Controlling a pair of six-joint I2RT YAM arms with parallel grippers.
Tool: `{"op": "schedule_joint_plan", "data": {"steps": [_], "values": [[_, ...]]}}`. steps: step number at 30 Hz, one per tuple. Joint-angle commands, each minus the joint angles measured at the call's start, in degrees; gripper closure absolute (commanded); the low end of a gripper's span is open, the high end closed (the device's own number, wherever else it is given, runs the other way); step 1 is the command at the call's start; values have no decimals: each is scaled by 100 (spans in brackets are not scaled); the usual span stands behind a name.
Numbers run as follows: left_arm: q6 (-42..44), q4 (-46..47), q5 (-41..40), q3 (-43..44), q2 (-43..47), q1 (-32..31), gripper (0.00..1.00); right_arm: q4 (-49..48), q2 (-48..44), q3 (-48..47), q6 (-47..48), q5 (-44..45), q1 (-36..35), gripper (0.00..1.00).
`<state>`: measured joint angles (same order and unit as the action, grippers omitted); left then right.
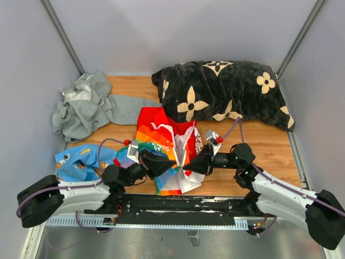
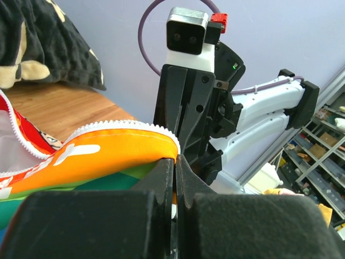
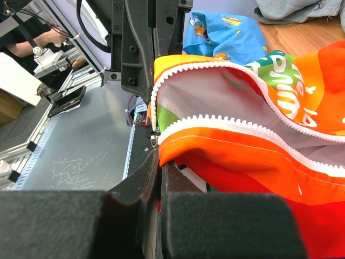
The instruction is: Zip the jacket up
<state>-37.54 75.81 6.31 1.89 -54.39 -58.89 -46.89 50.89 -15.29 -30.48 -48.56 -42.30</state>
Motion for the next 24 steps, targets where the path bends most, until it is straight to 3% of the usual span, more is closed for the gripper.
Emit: {"op": "schedule_joint_plan", "data": {"steps": [1, 24], "values": [[-25, 451, 108, 4, -56, 36, 100, -224, -69, -135, -10, -30, 65, 99], [-82, 551, 0, 53, -190, 36, 100, -302, -80, -31, -2, -93, 67, 99]]}}
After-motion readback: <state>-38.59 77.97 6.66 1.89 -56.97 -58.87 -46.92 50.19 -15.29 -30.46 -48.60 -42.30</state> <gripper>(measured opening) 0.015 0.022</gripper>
